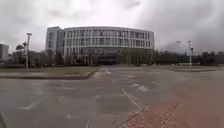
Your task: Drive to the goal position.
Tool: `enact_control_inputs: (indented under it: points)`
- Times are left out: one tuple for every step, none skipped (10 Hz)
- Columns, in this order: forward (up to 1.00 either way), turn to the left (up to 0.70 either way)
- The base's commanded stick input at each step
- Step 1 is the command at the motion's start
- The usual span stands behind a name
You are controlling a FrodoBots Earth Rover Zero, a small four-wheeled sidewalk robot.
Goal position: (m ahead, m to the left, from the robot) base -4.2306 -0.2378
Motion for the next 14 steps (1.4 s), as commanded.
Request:
enact_control_inputs:
  points:
    - [0.70, 0.00]
    - [0.70, 0.00]
    - [0.70, 0.00]
    - [0.70, 0.00]
    - [0.70, 0.00]
    - [0.70, 0.00]
    - [0.70, 0.00]
    - [0.70, 0.00]
    - [0.70, 0.00]
    - [0.70, 0.00]
    - [0.70, 0.00]
    - [0.70, 0.00]
    - [0.70, 0.00]
    - [0.70, 0.00]
